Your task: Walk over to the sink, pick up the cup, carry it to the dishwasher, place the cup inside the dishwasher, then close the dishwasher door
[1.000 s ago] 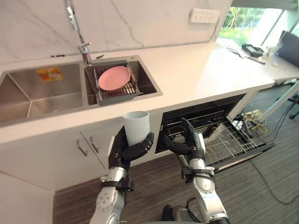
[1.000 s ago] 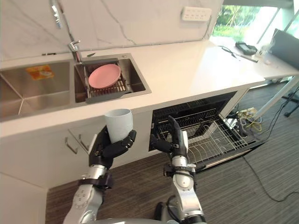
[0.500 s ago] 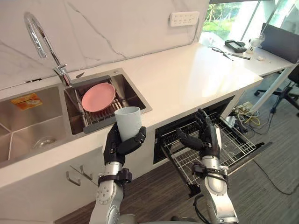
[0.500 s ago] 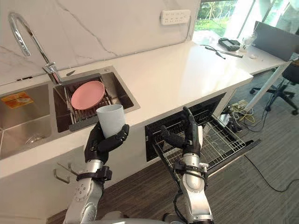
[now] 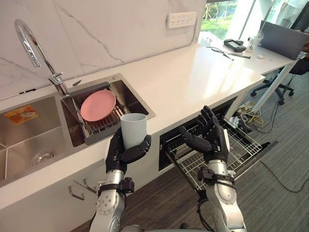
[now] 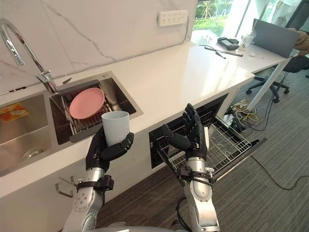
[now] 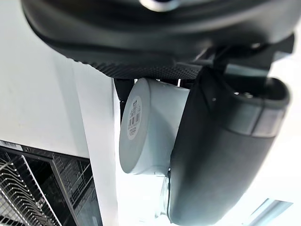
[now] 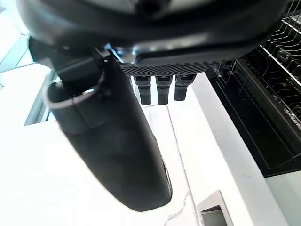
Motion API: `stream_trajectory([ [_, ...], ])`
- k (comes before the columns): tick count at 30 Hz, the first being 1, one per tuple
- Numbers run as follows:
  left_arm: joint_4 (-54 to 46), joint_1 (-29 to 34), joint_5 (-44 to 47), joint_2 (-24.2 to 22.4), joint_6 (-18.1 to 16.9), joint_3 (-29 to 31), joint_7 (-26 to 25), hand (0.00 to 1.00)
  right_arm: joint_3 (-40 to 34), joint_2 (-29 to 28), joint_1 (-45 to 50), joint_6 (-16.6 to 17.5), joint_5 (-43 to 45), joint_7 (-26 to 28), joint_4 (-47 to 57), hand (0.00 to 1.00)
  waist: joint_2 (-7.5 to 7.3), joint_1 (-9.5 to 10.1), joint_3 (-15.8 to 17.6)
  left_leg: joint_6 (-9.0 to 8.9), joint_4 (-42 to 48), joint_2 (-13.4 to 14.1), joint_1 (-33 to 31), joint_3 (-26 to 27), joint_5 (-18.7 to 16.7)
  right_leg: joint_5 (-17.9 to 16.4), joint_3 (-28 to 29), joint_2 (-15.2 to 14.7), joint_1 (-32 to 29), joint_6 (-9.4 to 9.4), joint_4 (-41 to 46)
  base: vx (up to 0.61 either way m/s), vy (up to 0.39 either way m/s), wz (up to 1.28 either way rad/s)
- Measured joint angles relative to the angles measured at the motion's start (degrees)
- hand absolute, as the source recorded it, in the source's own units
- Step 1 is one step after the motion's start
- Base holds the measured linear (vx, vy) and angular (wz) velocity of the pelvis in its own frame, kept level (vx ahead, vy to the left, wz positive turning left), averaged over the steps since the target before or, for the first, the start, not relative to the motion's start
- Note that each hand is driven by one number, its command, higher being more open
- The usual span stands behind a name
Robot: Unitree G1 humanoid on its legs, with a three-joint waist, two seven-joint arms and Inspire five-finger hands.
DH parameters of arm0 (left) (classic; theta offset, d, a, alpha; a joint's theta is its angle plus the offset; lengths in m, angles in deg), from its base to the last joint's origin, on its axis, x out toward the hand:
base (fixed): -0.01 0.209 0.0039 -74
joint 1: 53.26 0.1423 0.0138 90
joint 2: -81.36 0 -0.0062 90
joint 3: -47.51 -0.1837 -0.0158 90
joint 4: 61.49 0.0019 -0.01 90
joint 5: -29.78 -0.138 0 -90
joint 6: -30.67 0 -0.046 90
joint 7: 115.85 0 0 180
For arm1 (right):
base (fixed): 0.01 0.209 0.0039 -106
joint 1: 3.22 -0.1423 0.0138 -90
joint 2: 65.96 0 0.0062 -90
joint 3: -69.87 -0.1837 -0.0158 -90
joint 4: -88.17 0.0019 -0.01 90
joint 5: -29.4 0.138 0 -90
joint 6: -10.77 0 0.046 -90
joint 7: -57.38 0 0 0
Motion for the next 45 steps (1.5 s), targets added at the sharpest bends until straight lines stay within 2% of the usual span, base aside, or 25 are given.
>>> stream_trajectory([
  [7, 4.61, -5.05, -0.14, 0.09, 0.06, 0.58, -1.47, 0.30, 2.00, 0.89, -0.07, 0.47, 4.66, 2.24, 0.51, 0.90, -0.35, -0.48, -0.22, 0.05, -0.24, -0.06, 1.06, 1.14, 0.02, 0.69, 1.34, 0.00, 0.41, 0.27, -0.78, -0.03, 0.007, -0.09],
  [17, 7.43, -8.03, -2.32, 0.53, 0.25, -0.12, -2.51, 0.30, 6.67, 3.56, -2.61, 0.50, 9.34, 4.81, 1.08, 0.90, -0.52, -1.28, -0.56, 0.13, -1.03, -0.09, 1.20, 2.78, 0.07, 1.90, 2.86, 0.13, 0.21, 0.38, -2.67, 0.00, 0.001, -0.09],
  [22, 9.18, -9.71, -4.51, 0.98, 0.60, -2.59, -2.31, 0.30, 8.87, 4.20, -3.71, 0.51, 9.37, 5.36, 1.08, 0.90, -0.53, -1.47, -2.03, 0.41, -1.82, -0.20, 1.08, 2.86, 0.24, 1.90, 2.90, 0.12, -0.08, 0.37, -3.09, 0.00, -0.001, -0.01],
  [31, 9.14, -12.38, -7.24, 1.05, 0.62, -9.19, -1.58, 0.30, 10.76, 4.74, -3.79, 0.57, 9.12, 5.64, 1.07, 0.90, -0.46, -1.55, -2.51, 0.65, -2.34, -0.30, 0.49, 2.41, 0.41, 1.86, 2.43, 0.10, -0.41, 0.33, -3.39, 0.00, -0.004, 0.01],
  [45, 7.81, -12.83, -8.96, 0.77, 0.64, -12.13, -3.64, 0.30, 10.81, 5.07, -3.50, 2.70, 4.21, 2.59, 1.03, 0.90, -0.36, -2.10, -4.18, 0.75, -4.11, -0.63, 0.18, 0.87, 1.87, 1.63, 0.96, 0.00, -0.88, -0.05, -3.15, -0.01, -0.013, 0.05],
])
